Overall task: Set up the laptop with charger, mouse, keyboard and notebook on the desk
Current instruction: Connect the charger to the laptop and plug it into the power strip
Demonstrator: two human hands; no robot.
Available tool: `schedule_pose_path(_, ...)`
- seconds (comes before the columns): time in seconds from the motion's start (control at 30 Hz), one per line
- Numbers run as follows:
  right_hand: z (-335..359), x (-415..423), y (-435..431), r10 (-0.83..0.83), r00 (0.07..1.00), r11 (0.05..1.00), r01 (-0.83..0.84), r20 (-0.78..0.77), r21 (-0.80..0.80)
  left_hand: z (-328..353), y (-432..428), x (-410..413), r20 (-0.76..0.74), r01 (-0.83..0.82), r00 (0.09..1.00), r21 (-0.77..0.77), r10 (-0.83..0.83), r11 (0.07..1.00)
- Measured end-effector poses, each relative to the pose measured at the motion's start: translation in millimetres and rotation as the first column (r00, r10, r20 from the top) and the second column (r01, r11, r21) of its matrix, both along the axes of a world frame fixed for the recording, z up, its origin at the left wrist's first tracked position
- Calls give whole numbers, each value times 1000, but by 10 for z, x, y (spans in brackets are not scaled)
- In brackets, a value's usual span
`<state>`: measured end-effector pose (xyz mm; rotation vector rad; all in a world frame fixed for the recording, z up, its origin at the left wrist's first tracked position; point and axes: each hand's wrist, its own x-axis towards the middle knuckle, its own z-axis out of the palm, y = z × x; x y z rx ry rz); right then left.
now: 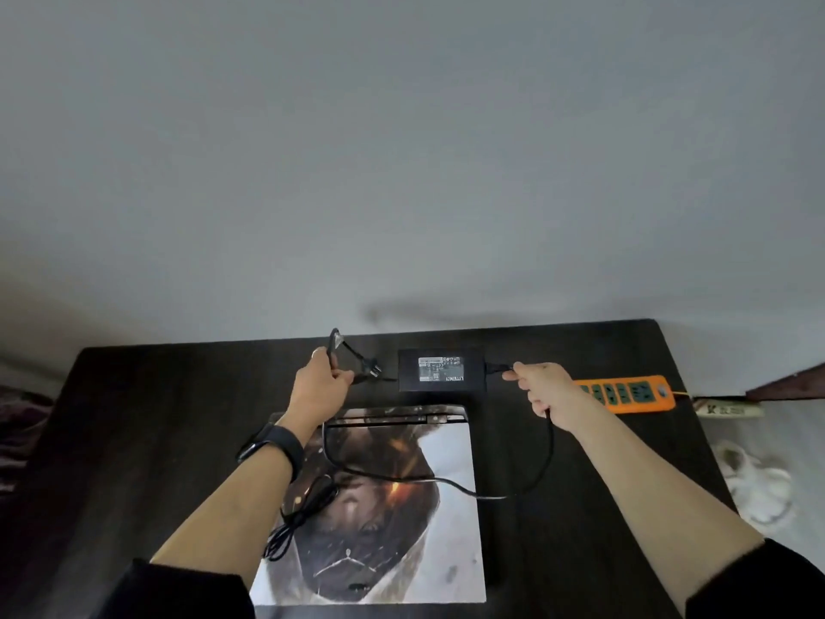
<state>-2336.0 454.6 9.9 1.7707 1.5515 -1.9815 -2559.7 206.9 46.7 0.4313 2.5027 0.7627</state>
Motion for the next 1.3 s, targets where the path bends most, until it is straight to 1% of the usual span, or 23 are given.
schedule_pose_path(0.13, -409, -89, 78, -27, 998, 997, 31, 59, -69, -245, 60, -1, 10, -94, 996, 12, 94, 996)
schedule_pose_path(0.23, -588, -191, 166, -53, 997, 994, 58, 56, -97, -378, 141, -29, -8, -167, 986, 32, 167, 985)
schedule_pose_path(0.3, -682, -262, 228, -81, 995, 993, 86, 62, -80, -436, 225, -79, 38, -216, 976, 64, 214, 974)
schedule_pose_path(0.37, -763, -330, 316, -144, 987, 985, 150, 69, -85, -491, 309, -174, 79, -252, 966, 80, 246, 964)
schedule_pose_path(0.47, -808, -314, 486, -226, 972, 965, 232, 64, -119, -566, 406, -318, 130, -253, 963, 115, 238, 961)
schedule_pose_path(0.63, -631, -101, 634, -170, 984, 973, 161, -43, -164, -561, 468, -317, 134, -244, 963, 65, 234, 968)
schedule_pose_path(0.73, -520, -178, 514, -196, 974, 964, 170, -111, -204, -552, 361, -278, 108, -250, 963, 27, 246, 968)
schedule_pose_path(0.83, -478, -301, 343, -231, 959, 957, 194, -166, -213, -512, 223, -259, 157, -321, 939, 85, 305, 943)
schedule_pose_path(0.9, -494, -307, 241, -311, 929, 934, 260, -199, -245, -472, 106, -254, 203, -353, 925, 148, 321, 924)
schedule_pose_path(0.97, -467, -216, 48, -445, 870, 874, 371, -212, -314, -405, -82, -234, 204, -352, 926, 166, 317, 921)
schedule_pose_path(1.0, -467, -138, -62, -505, 839, 840, 424, -201, -339, -366, -173, -211, 209, -368, 920, 181, 330, 912)
schedule_pose_path(1.03, -468, -51, -199, -555, 808, 806, 466, -195, -365, -307, -277, -166, 246, -407, 902, 213, 354, 888)
schedule_pose_path(1.13, -395, 200, -713, -644, 747, 734, 544, -165, -406, -174, -595, 33, 441, -556, 806, 340, 394, 758)
schedule_pose_path(1.2, -316, 323, -1086, -646, 754, 734, 571, -119, -368, -113, -806, 202, 543, -577, 776, 405, 321, 710)
schedule_pose_path(1.3, -162, 461, -1653, -554, 829, 789, 494, -75, -366, 32, -1020, 410, 593, -546, 781, 498, 195, 674)
